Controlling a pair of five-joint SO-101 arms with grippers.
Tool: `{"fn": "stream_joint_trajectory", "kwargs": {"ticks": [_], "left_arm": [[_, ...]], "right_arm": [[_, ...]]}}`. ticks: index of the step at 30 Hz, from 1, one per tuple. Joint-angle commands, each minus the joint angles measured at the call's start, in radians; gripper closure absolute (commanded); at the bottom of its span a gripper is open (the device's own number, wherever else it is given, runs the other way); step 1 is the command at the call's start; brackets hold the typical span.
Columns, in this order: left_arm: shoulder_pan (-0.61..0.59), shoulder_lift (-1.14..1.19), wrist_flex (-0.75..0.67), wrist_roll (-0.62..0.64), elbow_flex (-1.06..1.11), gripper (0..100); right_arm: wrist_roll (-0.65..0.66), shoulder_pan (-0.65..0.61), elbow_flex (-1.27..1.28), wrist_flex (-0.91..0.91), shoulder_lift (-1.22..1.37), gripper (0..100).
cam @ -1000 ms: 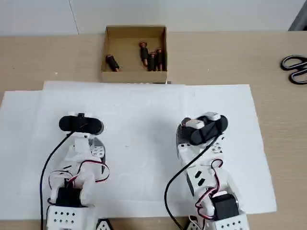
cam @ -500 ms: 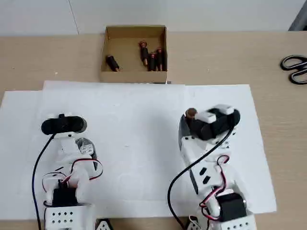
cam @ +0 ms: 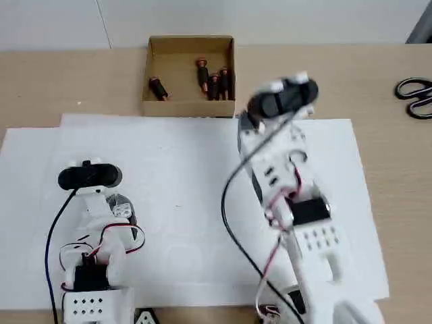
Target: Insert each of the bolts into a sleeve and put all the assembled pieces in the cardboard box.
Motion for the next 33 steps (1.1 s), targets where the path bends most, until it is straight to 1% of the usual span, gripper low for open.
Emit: {"fn": "stream_joint_trajectory", "kwargs": {"ticks": [1,7,10,13,17,21,27,33], "left_arm": [[-0.005,-0.009,-0.020,0.000,-0.005,99],[-0.005,-0.009,-0.020,0.000,-0.005,99],[-0.005,-0.009,-0.020,0.000,-0.005,99],[-0.005,-0.009,-0.020,0.000,-0.005,99],[-0.005,-0.009,-0.020,0.000,-0.005,99],[-0.005,-0.009,-0.020,0.000,-0.005,99],[-0.005,-0.009,-0.020,0.000,-0.005,99],[-0.005,-0.009,-0.020,0.000,-0.005,99]], "right_arm": [[-0.011,0.007,-0.204,-0.107,0.194,99.6],[-0.012,0.004,-0.497,-0.177,0.544,99.6],[-0.012,0.004,-0.686,-0.220,0.727,99.6],[-0.015,0.002,-0.885,-0.225,0.918,99.6],[-0.081,0.002,-1.146,-0.220,1.145,99.6],[-0.104,-0.013,-1.366,-0.220,1.299,99.6],[-0.103,-0.061,-1.519,-0.220,1.417,99.5],[-0.101,-0.096,-1.551,-0.222,1.477,99.5]]}}
